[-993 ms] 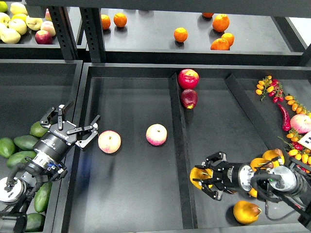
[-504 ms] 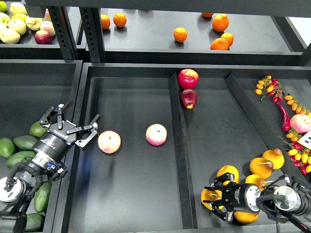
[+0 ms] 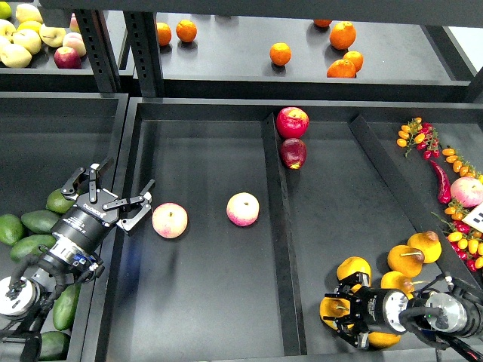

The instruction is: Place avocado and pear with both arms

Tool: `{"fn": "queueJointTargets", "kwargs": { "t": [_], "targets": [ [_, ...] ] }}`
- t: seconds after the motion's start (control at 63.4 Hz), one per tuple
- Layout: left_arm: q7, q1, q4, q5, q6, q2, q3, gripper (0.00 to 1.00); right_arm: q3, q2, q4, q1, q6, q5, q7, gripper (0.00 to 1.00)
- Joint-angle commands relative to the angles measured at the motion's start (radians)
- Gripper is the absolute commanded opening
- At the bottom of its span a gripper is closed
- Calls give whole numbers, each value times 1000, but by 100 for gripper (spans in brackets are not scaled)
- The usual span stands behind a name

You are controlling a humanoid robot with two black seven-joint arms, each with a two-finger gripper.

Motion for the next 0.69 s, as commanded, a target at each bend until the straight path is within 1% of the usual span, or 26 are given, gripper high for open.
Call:
{"fn": "queueJointTargets", "kwargs": {
  "t": [0.0,0.126,0.205,0.221,0.299,0.441,0.631,0.678],
  "targets": [
    [0,0,-1,0,0,0,0,99,-2,-3,3,1,-1,-16,0,70],
    [0,2,-1,0,0,0,1,99,0,-5,12,7,-4,-50,0,82],
    [0,2,-3,0,0,0,1,99,6,-2,29,24,-22,-48,0,85],
    [0,2,-3,0,0,0,1,99,24,5,47,50,-56,-45,0,89],
    [0,2,-3,0,0,0,3,99,55,32,64,84,-122,-45,0,98],
    [0,3,-4,0,0,0,3,99,161,132,73,135,-219,-45,0,99],
    [0,9,-6,0,0,0,5,99,322,270,72,175,-312,-51,0,99],
    [0,9,-6,0,0,0,5,99,362,302,69,185,-312,-51,0,99]
  ]
}}
